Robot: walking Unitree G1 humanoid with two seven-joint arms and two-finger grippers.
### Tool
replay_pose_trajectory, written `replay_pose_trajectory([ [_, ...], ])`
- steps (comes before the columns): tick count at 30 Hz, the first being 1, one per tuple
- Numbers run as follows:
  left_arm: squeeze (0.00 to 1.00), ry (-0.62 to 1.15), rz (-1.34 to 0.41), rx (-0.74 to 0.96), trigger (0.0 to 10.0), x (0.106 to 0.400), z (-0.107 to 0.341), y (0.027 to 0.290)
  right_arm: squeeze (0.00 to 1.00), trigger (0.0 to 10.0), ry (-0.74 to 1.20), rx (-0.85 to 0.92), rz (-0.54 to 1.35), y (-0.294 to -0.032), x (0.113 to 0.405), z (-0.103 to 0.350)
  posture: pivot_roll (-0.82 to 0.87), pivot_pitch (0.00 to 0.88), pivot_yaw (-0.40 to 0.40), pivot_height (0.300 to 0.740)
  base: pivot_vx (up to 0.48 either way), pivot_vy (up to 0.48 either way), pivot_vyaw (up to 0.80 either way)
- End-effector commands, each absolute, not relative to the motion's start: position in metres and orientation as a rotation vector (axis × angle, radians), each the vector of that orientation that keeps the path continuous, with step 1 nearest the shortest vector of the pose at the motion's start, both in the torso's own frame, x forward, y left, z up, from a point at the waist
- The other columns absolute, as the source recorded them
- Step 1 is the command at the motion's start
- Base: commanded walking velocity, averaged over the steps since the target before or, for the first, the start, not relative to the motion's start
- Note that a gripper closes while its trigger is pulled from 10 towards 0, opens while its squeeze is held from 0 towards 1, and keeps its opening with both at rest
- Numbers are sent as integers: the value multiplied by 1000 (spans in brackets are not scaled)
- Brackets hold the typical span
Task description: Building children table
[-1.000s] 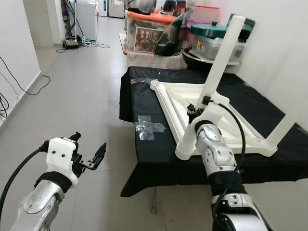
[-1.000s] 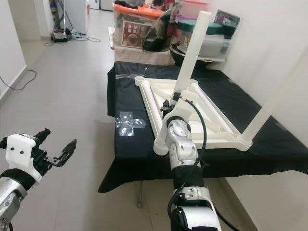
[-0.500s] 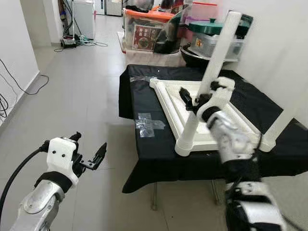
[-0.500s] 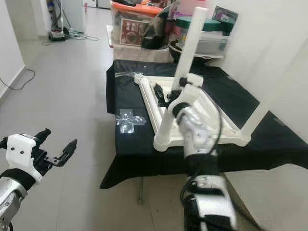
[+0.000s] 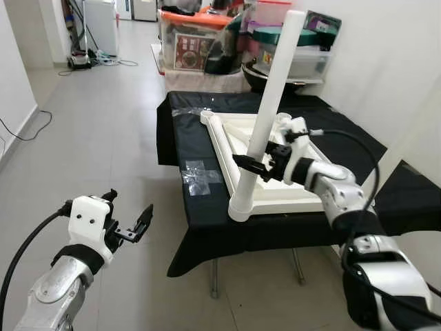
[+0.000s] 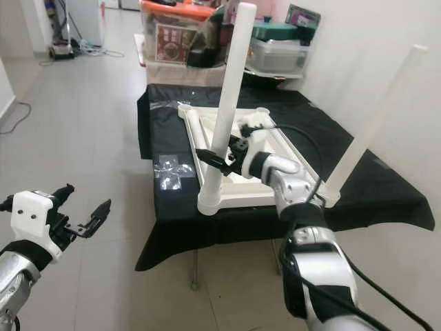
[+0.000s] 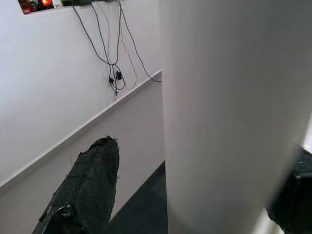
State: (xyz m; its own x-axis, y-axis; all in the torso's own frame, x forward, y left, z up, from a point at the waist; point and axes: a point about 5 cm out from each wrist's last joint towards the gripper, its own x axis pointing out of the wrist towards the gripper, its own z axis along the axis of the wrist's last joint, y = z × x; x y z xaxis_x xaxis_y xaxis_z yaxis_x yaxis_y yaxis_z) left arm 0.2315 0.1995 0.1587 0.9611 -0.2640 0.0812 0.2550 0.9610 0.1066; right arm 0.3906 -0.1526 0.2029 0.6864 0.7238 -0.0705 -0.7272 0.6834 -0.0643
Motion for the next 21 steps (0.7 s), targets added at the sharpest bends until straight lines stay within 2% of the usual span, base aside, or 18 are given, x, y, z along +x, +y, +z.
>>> replay_pose_trajectory([
  [1,0,-85,-277,90,10000,231,156,197,0,10000,27,-98,824,-148,392,205,155,0,-138,740,0,0,0],
  [2,0,-85,-277,89,10000,231,156,197,0,9294,17,-88,812,-147,394,206,159,0,-140,740,0,0,0],
  [3,0,-85,-277,89,10000,231,156,197,0,9294,17,-88,812,-147,394,206,159,0,-140,740,0,0,0],
  [4,0,-84,-276,88,10000,231,155,197,0,0,4,-63,800,-147,394,206,162,0,-143,740,0,0,0],
  [7,0,-82,-276,88,10000,230,155,197,0,0,1,-40,756,-151,396,202,163,0,-145,740,0,0,0],
  [10,0,-83,-277,84,10000,229,155,196,0,0,38,-90,442,-166,404,192,157,0,-145,740,0,0,0],
  [11,0,-83,-277,84,10000,229,155,196,0,0,38,-90,442,-166,404,192,157,0,-145,740,0,0,0],
  [13,0,-84,-277,81,10000,229,155,196,0,0,78,-65,146,-180,407,183,155,0,-146,740,0,0,0],
  [14,0,-84,-277,81,10000,229,155,196,0,0,78,-65,146,-180,407,183,155,0,-146,740,0,0,0],
  [15,0,-84,-277,80,10000,229,155,196,0,0,106,-46,-14,-189,405,175,153,0,-145,740,0,0,0],
  [17,0,-84,-277,80,10000,229,155,196,0,0,106,-46,-14,-189,405,175,153,0,-145,740,0,0,0],
  [18,0,-83,-277,78,10000,229,155,196,0,0,125,-15,-149,-190,400,163,153,0,-146,740,0,0,0],
  [19,0,-82,-276,79,10000,229,155,196,0,0,118,12,-194,-169,390,152,153,0,-138,740,0,0,0],
  [20,0,-82,-276,79,10000,229,155,196,0,0,118,12,-194,-169,390,152,153,0,-138,740,0,0,0],
  [21,0,-81,-275,80,10000,229,154,197,0,0,111,40,-216,-155,381,146,153,0,-138,740,0,0,0],
])
